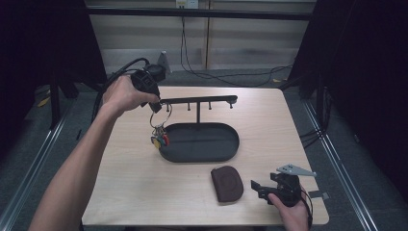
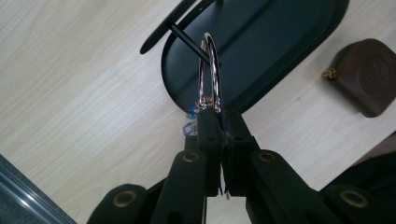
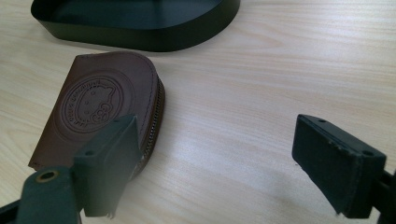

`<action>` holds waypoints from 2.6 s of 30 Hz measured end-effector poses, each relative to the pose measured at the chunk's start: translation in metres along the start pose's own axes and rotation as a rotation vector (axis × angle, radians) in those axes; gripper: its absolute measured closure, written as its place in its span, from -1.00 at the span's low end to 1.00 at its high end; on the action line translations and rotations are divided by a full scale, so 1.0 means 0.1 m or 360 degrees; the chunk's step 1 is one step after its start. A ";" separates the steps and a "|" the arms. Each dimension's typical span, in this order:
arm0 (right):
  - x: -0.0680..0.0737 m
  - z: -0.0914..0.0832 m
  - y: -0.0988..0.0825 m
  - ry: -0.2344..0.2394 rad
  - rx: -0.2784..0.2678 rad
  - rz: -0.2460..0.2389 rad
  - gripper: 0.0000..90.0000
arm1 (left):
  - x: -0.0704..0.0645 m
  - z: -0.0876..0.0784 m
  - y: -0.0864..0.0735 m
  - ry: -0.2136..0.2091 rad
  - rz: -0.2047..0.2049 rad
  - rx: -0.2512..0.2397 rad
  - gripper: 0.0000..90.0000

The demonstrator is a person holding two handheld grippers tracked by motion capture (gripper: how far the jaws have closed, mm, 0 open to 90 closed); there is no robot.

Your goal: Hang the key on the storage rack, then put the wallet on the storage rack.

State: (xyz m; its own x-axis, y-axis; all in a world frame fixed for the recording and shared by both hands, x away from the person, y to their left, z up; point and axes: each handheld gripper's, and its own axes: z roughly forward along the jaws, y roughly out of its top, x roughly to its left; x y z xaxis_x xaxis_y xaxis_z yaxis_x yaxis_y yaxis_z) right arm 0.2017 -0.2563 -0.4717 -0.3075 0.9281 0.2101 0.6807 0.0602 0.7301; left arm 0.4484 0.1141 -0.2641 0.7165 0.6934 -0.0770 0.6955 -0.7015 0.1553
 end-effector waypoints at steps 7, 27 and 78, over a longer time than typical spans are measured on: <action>0.00 0.00 0.00 -0.0004 -0.0001 0.0001 -0.67 | 0.04 0.08 0.04 0.0035 -0.0009 0.0051 0.95; 0.00 0.02 0.01 0.0007 0.0016 -0.0012 -0.67 | 0.07 0.21 0.08 0.0085 -0.0068 0.0030 0.95; 0.00 0.03 0.02 -0.0003 0.0017 0.0005 -0.67 | 0.11 0.41 -0.87 -0.0325 -0.0055 -0.0417 -0.22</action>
State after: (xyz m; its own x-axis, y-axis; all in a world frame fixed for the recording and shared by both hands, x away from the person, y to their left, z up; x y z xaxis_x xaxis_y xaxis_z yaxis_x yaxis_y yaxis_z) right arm 0.2052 -0.2550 -0.4720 -0.3038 0.9290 0.2112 0.6886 0.0609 0.7226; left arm 0.3977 0.1761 -0.3190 0.7071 0.6501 -0.2781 0.7011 -0.5937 0.3950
